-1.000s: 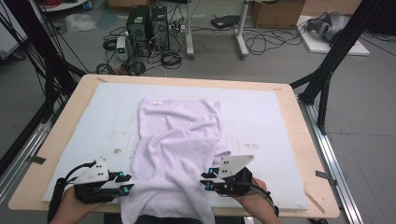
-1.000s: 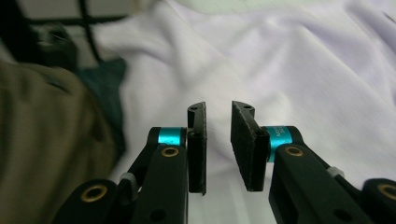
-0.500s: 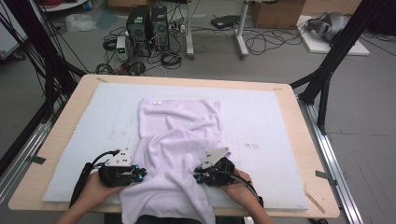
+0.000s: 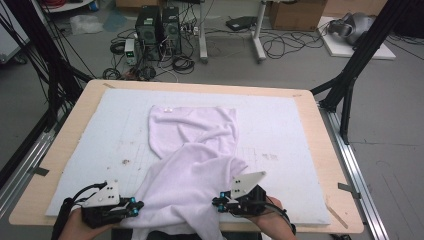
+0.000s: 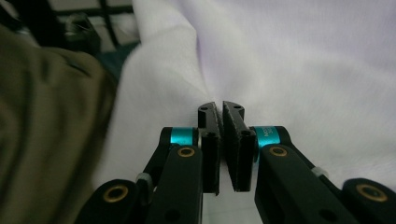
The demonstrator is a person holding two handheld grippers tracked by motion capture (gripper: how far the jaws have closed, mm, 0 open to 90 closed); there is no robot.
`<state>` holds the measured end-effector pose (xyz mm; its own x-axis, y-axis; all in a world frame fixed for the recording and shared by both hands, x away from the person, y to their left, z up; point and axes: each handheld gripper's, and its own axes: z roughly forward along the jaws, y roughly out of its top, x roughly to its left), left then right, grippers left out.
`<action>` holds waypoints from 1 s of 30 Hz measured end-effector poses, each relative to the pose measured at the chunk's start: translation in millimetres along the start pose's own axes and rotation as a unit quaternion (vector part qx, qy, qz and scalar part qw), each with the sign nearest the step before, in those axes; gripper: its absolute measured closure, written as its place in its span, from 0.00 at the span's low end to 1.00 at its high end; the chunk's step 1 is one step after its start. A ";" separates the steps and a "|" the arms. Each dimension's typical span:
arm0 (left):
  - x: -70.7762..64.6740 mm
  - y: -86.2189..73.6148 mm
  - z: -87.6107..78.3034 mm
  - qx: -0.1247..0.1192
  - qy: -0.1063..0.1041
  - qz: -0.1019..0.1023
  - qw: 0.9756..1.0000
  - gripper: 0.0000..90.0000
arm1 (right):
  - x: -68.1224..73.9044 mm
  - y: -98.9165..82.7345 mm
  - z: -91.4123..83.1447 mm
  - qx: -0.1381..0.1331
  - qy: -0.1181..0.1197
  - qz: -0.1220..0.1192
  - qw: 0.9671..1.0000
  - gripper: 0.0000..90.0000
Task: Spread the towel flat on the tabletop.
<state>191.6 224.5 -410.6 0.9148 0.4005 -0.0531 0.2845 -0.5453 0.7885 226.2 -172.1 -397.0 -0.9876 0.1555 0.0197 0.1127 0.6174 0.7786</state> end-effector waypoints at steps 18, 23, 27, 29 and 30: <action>57.7 14.1 63.8 0.033 0.044 -0.012 0.998 0.76 | -45.1 -29.0 31.3 0.060 -0.035 0.040 0.997 0.81; 49.0 13.8 57.6 0.037 0.039 -0.005 0.999 0.97 | -40.4 -25.1 32.1 0.067 -0.023 0.021 0.997 0.97; 37.1 6.2 36.7 0.028 0.044 -0.005 0.999 0.98 | -31.2 -21.9 28.7 0.056 -0.008 0.016 0.998 0.99; 28.6 2.1 24.0 0.026 0.045 0.001 0.999 1.00 | -26.1 -20.0 26.0 0.053 -0.010 0.007 0.999 0.99; 25.4 0.6 20.4 0.025 0.045 0.000 0.999 1.00 | -23.3 -19.0 23.3 0.051 -0.007 0.006 0.999 0.99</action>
<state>220.9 219.3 -423.9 0.8862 0.4632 0.0042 0.2997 -0.5802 0.7574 249.6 -169.5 -426.8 -0.9845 0.1742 0.0189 0.1359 0.6908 0.7102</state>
